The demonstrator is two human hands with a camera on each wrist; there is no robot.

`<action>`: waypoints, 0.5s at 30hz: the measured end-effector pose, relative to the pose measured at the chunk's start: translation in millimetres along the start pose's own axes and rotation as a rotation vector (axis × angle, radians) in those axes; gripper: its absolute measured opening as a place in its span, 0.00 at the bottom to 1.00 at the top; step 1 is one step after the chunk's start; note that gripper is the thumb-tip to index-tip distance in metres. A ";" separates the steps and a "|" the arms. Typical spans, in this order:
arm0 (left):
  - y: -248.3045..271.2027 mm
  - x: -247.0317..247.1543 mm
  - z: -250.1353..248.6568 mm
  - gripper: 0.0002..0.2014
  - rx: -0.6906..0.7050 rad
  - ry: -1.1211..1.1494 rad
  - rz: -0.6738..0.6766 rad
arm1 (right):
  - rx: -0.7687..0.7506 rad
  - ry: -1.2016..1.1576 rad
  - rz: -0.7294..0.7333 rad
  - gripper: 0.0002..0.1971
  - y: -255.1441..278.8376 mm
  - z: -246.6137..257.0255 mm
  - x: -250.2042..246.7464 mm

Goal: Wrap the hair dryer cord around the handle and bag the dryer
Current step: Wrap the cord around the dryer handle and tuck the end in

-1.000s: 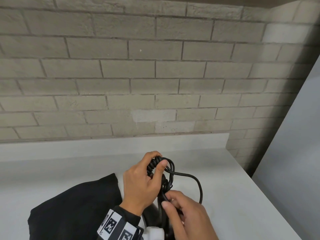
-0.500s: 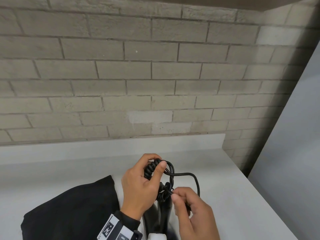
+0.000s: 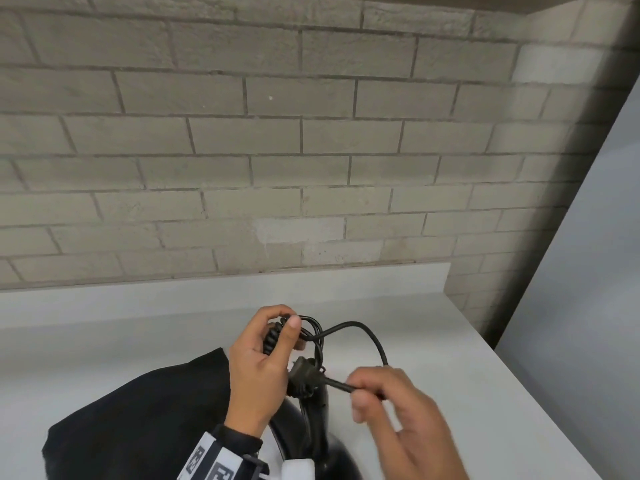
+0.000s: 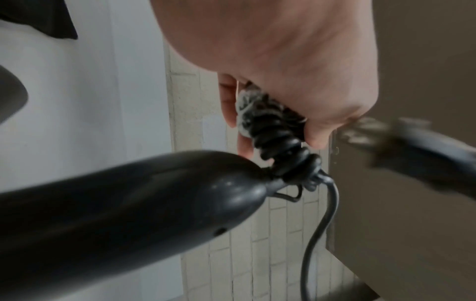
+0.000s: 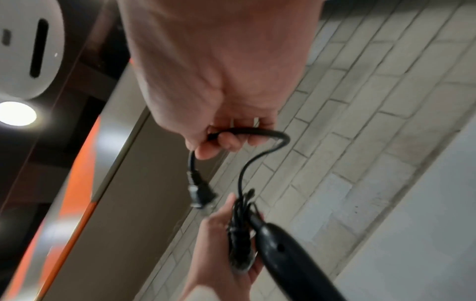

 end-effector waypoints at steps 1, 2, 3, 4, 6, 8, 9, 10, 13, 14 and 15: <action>0.0 -2.1 0.5 0.08 -0.016 0.025 0.002 | 0.032 -0.093 -0.054 0.07 0.3 -1.8 -6.8; 0.7 -3.3 1.5 0.09 -0.034 0.040 0.006 | 0.083 -0.197 -0.120 0.08 -1.0 -4.3 -13.5; 1.9 -3.6 2.3 0.11 -0.048 0.048 0.011 | 0.131 -0.295 -0.185 0.10 -3.4 -6.7 -19.7; 3.1 -3.4 2.8 0.14 -0.054 0.050 0.021 | 0.171 -0.390 -0.233 0.13 -6.7 -8.9 -25.5; 3.9 -2.9 1.2 0.15 -0.024 0.022 0.063 | 0.234 -0.584 -0.304 0.20 -16.0 -10.5 -36.6; 4.2 -3.5 -3.4 0.12 0.038 -0.041 0.146 | 0.276 -0.725 -0.336 0.20 -26.8 -7.6 -49.5; 4.0 -3.9 -5.8 0.11 0.060 -0.062 0.190 | 0.294 -0.762 -0.338 0.17 -31.7 -5.4 -56.2; 4.1 -4.9 -7.4 0.12 0.073 -0.070 0.230 | 0.308 -0.787 -0.336 0.13 -36.2 -2.9 -62.9; 4.5 -7.3 -9.8 0.16 0.083 -0.059 0.335 | 0.336 -0.817 -0.331 0.10 -49.1 4.0 -78.2; 4.7 -7.2 -10.5 0.17 0.086 -0.063 0.362 | 0.341 -0.813 -0.336 0.10 -53.8 6.1 -82.3; 5.1 -6.6 -10.8 0.18 0.088 -0.071 0.378 | 0.352 -0.799 -0.344 0.09 -58.2 7.7 -85.7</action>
Point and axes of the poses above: each hand's wrist, its own y-axis away from the middle knuckle, its own x-axis out of the palm, z = x × y, the point moved 1 cm from there along -y, towards the middle knuckle, and after that the axes turned 2 degrees about y, right-handed, at the moved point
